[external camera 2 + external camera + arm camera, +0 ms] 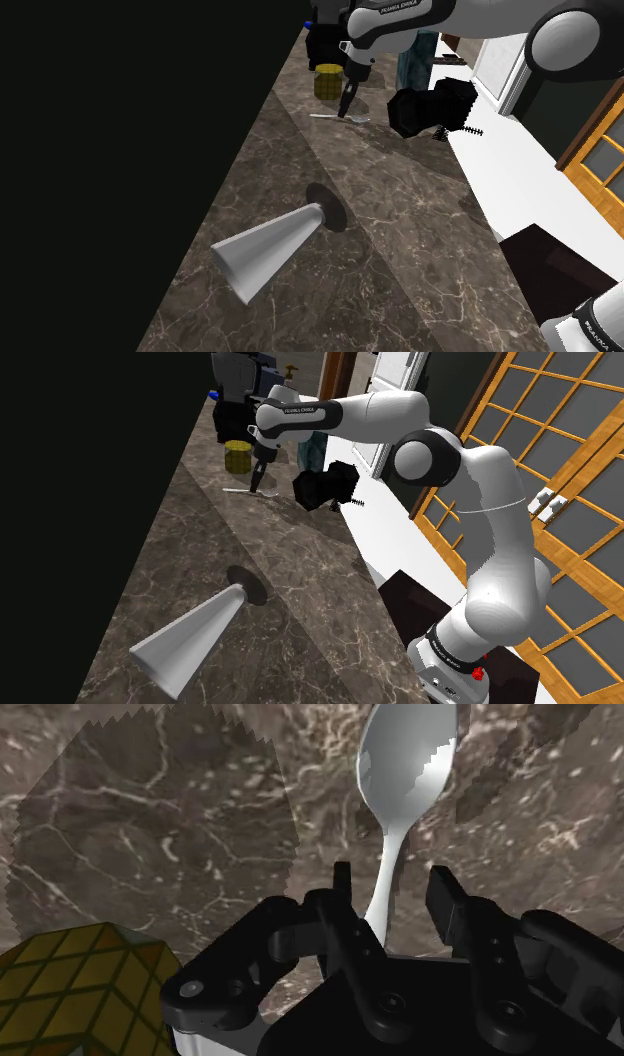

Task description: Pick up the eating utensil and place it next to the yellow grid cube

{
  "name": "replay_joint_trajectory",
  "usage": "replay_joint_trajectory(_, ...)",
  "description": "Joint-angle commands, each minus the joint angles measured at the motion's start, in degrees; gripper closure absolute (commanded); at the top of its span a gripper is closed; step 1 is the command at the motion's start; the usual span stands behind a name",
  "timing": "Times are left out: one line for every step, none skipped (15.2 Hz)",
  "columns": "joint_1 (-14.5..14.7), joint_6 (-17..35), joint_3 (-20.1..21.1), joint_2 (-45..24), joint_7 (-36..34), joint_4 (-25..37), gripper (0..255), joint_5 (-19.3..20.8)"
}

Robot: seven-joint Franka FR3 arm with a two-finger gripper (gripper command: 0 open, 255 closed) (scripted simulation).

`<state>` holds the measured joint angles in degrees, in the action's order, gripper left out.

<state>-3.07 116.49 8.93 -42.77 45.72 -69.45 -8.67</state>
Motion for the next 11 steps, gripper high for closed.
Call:
replay_joint_trajectory(0.0, 0.0, 0.0, 0.0, 0.0, 0.0, 0, 0.0)
replay_joint_trajectory(0.0, 0.0, 0.0, 0.0, 0.0, 0.0, 0, 0.0)
replay_joint_trajectory(0.0, 0.0, 0.0, 0.0, 0.0, 0.0, 0, 0.0)
replay_joint_trajectory(0.0, 0.0, 0.0, 0.0, 0.0, 0.0, 0, 0.0)
replay_joint_trajectory(0.0, 0.0, 0.0, 0.0, 0.0, 0.0, 0, 0.0)
replay_joint_trajectory(-0.25, -1.36, -0.01, 0.8, -0.01, 0.53, 0, -0.02)
replay_joint_trajectory(-0.5, -2.77, -0.02, 1.53, -0.03, 1.18, 0, -0.04)
replay_joint_trajectory(-0.74, -4.23, -0.03, 2.19, -0.05, 1.96, 0, -0.06)
replay_joint_trajectory(-0.93, -5.42, -0.04, 2.65, -0.08, 2.66, 0, -0.06)
replay_joint_trajectory(-0.93, -5.42, -0.04, 2.65, -0.08, 2.66, 0, -0.06)
replay_joint_trajectory(-0.93, -5.42, -0.04, 2.66, -0.07, 2.65, 0, -0.06)
